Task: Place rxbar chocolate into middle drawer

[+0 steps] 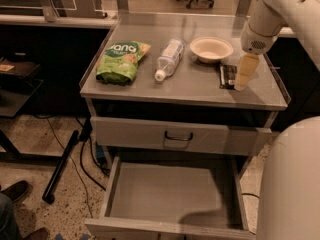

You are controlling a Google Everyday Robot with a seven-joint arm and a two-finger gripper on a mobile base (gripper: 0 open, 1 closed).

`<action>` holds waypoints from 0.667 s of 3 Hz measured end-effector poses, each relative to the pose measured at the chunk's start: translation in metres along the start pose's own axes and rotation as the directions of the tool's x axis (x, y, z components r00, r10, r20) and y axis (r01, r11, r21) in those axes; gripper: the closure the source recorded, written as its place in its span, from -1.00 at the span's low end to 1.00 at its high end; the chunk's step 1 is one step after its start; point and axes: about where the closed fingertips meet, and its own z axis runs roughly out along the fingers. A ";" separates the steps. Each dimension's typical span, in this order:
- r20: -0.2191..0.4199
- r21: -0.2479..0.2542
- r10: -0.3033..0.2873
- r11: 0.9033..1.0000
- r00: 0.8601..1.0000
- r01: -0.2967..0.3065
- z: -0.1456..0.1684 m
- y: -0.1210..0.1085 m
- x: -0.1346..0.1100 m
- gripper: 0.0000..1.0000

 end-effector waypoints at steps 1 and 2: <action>0.012 -0.026 -0.026 0.999 1.000 0.026 0.011 0.004 -0.008 -1.00; 0.021 -0.060 -0.032 0.998 0.999 0.034 0.027 0.011 -0.010 -1.00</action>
Offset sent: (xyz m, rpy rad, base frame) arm -0.0045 0.0153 -0.0321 0.0325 0.0735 0.0489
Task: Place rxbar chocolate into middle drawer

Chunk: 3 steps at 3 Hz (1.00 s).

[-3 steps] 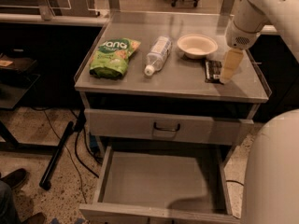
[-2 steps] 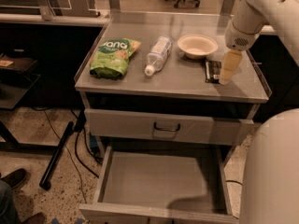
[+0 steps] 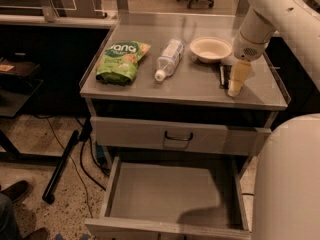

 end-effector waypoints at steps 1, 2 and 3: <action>0.002 -0.002 0.000 1.000 1.000 0.000 0.001 0.000 0.000 -1.00; -0.012 -0.034 0.029 0.999 1.000 -0.029 0.019 0.000 0.010 -1.00; -0.012 -0.034 0.029 0.999 1.000 -0.029 0.019 0.000 0.010 -1.00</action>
Offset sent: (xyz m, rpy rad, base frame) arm 0.0001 -0.0109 -0.0154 0.0125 0.0465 -0.0325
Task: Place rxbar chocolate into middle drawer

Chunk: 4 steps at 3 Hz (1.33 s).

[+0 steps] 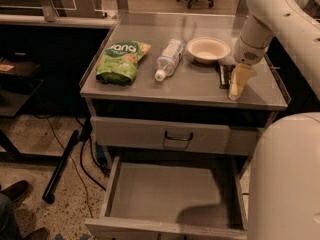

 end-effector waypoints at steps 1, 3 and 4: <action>0.000 0.000 0.000 1.000 1.000 0.000 0.000 0.000 0.000 -0.70; 0.000 0.000 0.000 1.000 1.000 0.000 0.000 0.000 0.000 0.19; 0.000 0.000 0.000 1.000 1.000 0.000 0.000 0.000 0.000 0.66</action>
Offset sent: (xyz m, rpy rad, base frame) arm 0.0000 0.0000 0.0000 0.0000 0.0000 0.0000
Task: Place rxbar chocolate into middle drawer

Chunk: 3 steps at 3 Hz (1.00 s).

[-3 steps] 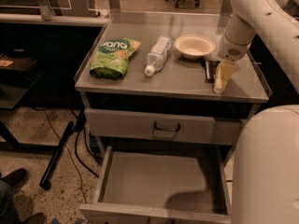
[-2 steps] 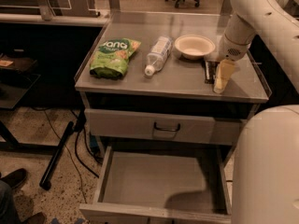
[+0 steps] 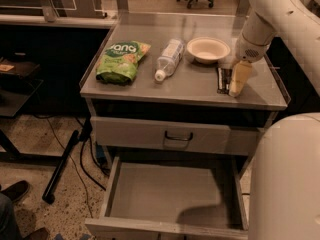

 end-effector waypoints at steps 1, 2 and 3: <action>0.000 0.000 0.000 1.000 1.000 0.000 0.000 0.000 0.000 1.00; 0.000 0.000 0.000 1.000 1.000 0.000 0.000 0.000 0.000 1.00; 0.000 0.000 0.000 1.000 1.000 0.000 -0.008 -0.002 -0.001 1.00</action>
Offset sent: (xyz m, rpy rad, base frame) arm 0.0000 0.0000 0.0000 0.0000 0.0000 0.0000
